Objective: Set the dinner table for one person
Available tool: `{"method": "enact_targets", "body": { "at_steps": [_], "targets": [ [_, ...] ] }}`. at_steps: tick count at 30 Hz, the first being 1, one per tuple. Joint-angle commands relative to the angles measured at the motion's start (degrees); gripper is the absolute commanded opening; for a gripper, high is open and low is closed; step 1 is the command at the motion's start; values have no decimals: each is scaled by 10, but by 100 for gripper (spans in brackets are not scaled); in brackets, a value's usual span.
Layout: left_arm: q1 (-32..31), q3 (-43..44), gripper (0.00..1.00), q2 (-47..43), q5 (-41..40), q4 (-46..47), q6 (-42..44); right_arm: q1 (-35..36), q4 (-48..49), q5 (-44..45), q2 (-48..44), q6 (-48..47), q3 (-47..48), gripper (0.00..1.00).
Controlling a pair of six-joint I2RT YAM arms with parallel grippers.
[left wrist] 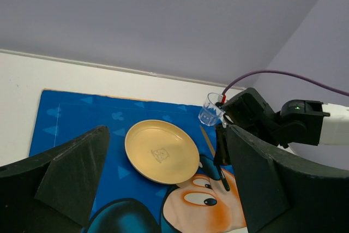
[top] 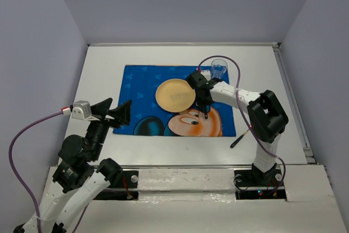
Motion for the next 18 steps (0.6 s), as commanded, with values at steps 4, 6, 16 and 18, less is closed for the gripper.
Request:
{"method": "enact_targets", "body": {
  "at_steps": [4, 6, 16, 18],
  "targets": [
    [8, 12, 99, 16, 5, 30, 12, -28, 22, -19, 23, 14, 49, 0],
    [8, 12, 99, 19, 8, 31, 12, -33, 22, -21, 29, 11, 57, 0],
    [8, 12, 99, 24, 11, 32, 13, -45, 22, -19, 58, 5, 75, 0],
    [8, 12, 99, 24, 10, 32, 13, -45, 22, -27, 63, 6, 77, 0]
  ]
}}
